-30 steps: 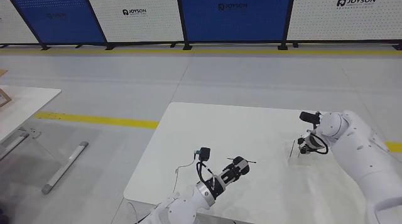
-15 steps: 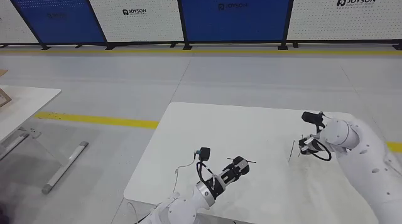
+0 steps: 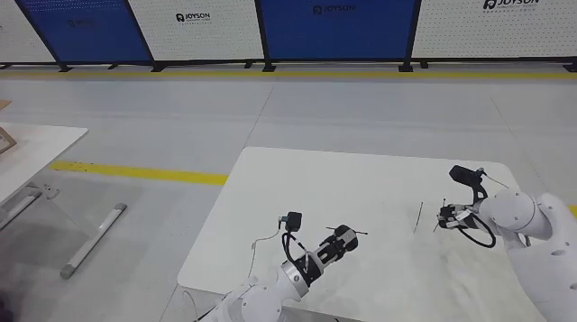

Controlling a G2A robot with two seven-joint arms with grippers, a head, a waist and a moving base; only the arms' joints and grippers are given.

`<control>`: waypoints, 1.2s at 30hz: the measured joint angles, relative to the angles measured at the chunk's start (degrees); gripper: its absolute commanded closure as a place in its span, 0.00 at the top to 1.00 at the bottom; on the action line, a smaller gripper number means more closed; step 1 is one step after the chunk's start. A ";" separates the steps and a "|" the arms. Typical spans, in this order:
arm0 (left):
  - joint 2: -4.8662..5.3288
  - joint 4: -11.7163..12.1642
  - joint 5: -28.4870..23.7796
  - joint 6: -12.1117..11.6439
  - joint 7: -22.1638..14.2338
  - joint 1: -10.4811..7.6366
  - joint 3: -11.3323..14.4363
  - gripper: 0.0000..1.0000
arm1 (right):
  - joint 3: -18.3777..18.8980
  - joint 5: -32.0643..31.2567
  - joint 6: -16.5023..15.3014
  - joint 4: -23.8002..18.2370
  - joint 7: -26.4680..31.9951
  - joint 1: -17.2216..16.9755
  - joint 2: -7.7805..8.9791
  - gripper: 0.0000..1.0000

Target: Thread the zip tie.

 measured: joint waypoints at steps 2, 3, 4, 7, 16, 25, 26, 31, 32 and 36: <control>0.00 0.00 0.00 0.00 0.00 0.00 0.00 0.00 | 0.00 0.00 0.00 0.00 0.00 0.00 0.00 0.00; 0.00 0.00 0.00 0.00 0.00 0.00 0.00 0.00 | 0.00 0.00 0.00 0.00 0.00 0.00 0.00 0.00; 0.00 0.00 0.00 0.00 0.00 0.00 0.00 0.00 | 0.00 0.00 0.01 0.00 0.00 0.00 0.00 0.00; 0.00 0.00 0.00 0.00 0.00 0.00 0.00 0.00 | 0.03 0.15 -0.21 -0.21 -0.59 -0.40 -0.01 0.00; 0.00 0.00 0.00 0.00 0.00 0.00 0.00 0.00 | 11.41 6.59 -0.57 -12.23 -9.41 -10.77 2.04 0.00; 0.00 0.00 0.00 0.00 0.00 0.00 0.00 0.00 | 17.82 7.15 -1.87 -24.55 -8.23 -21.74 3.47 0.00; 0.00 0.00 0.00 0.00 0.00 0.00 0.00 0.00 | 17.81 7.19 -1.88 -24.49 -8.44 -21.68 3.46 0.00; 0.00 0.00 0.00 0.00 0.00 0.00 0.00 0.00 | 17.82 7.24 -1.90 -24.45 -8.56 -21.66 3.45 0.00; 0.00 0.00 0.00 0.00 0.00 0.00 0.00 0.00 | 17.82 7.24 -1.90 -24.45 -8.56 -21.66 3.45 0.00; 0.00 0.00 0.00 0.00 0.00 0.00 0.00 0.00 | 17.67 7.51 -2.28 -24.82 -9.40 -22.11 3.40 0.00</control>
